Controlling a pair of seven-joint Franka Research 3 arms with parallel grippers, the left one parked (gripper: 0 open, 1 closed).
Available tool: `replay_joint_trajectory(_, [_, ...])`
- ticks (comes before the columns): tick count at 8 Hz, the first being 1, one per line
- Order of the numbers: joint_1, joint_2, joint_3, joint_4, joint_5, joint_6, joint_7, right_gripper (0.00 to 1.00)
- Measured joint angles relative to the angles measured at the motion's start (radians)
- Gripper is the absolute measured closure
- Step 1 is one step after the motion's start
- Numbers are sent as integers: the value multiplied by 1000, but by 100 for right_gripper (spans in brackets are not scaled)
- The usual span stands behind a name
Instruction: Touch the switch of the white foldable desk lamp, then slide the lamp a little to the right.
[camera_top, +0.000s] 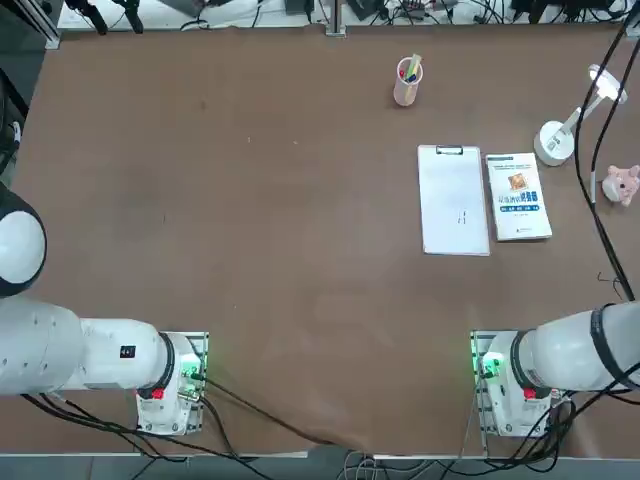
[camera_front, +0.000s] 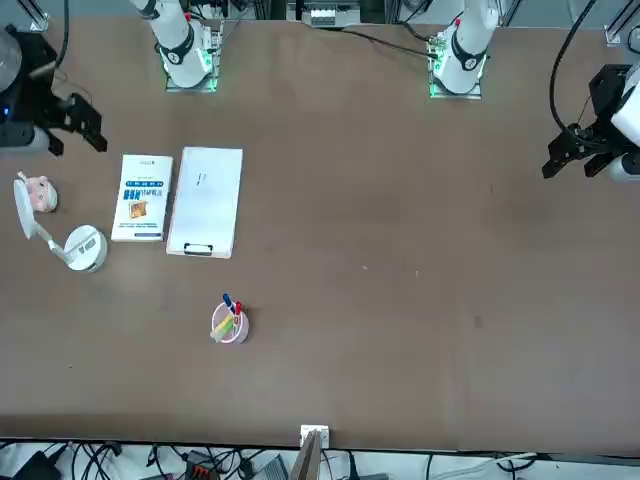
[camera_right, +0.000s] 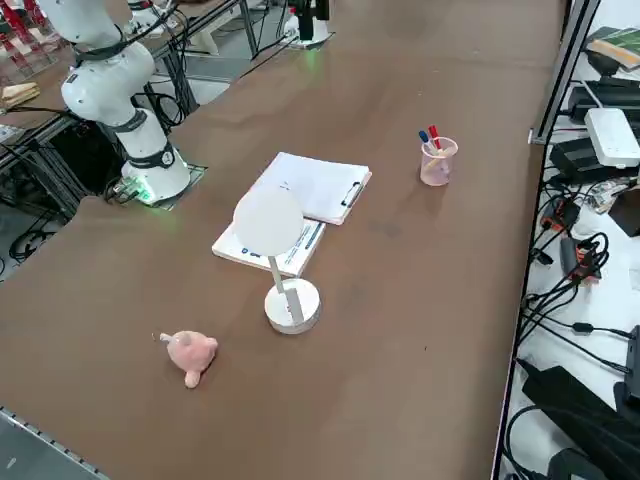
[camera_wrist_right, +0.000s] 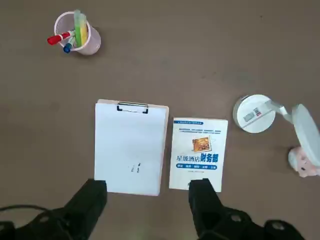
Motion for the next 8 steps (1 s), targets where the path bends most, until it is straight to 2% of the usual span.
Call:
replay_joint_trajectory(2, [-1, 2, -36, 0, 12, -3, 19, 0])
replay_joint_trajectory(5, [-1, 1, -43, 0, 12, -15, 27, 0])
replay_joint_trajectory(8, [-2, -1, -64, 0, 12, -25, 15, 0])
